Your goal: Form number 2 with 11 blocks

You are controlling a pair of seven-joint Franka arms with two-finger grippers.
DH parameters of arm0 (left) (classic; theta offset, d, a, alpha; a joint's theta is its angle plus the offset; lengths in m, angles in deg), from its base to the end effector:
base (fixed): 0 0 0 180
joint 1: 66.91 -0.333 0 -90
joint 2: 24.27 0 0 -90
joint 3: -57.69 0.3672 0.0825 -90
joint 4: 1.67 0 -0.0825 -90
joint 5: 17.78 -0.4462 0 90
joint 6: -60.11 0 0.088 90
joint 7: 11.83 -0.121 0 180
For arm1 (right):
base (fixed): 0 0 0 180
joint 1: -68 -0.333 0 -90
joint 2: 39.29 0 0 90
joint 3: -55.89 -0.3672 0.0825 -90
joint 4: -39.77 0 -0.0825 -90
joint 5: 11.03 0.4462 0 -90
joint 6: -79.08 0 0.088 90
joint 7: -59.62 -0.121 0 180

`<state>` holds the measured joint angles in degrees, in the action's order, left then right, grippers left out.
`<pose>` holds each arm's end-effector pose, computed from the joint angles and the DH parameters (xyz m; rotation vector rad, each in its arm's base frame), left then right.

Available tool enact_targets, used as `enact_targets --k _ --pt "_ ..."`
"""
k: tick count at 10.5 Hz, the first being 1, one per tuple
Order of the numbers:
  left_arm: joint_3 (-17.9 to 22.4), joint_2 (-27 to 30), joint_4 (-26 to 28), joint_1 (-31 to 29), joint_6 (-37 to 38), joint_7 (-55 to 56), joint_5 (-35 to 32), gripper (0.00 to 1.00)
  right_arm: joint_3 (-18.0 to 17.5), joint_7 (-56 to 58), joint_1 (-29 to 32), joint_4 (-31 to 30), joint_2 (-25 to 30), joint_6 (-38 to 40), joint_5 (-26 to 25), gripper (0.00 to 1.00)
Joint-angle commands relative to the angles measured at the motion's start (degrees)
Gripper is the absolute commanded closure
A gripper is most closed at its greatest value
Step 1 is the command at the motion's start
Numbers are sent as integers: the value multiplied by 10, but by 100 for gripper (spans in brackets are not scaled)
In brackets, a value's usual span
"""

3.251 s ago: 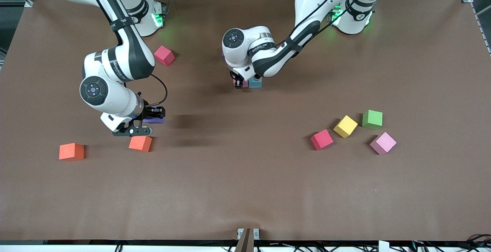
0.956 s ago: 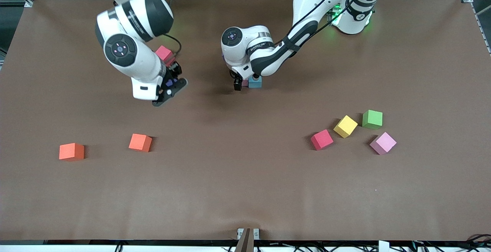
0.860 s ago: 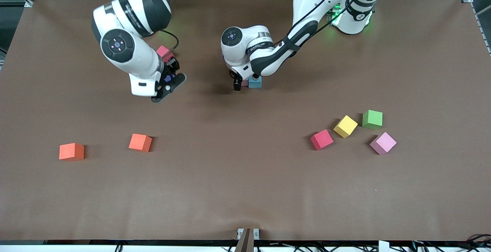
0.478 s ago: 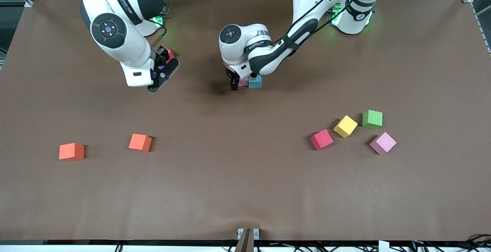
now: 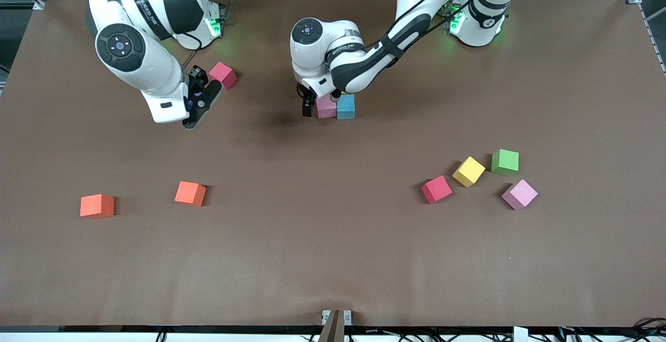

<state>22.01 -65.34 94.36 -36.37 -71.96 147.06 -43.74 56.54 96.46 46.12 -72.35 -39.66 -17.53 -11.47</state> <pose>0.3706 -0.6648 0.2372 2.3103 2.0511 -0.1112 0.5412 0.2093 0.4647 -2.6932 -1.4984 0.4275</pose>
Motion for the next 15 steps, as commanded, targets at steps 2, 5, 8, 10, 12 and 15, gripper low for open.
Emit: enact_targets --k 2,5,8,10,12,15 --pt "-3 51 11 -9 27 57 -33 0 -3 30 11 -11 13 -3 -7 100" --pt "-10 84 12 -50 55 -47 -23 0 -3 42 15 -10 12 -3 -7 100" --pt "-74 86 8 -155 58 -172 -23 0 -4 60 -16 -8 -2 -30 -1 100" --pt "-131 83 11 -248 75 -306 -23 0 -5 70 -55 -9 -22 -61 -1 100" --pt "-129 77 10 -290 88 -472 -23 0 -7 92 -98 -12 -36 -96 -1 100" --pt "-122 45 6 -359 88 -680 -30 0 -31 121 -134 -54 -43 -168 -1 100"
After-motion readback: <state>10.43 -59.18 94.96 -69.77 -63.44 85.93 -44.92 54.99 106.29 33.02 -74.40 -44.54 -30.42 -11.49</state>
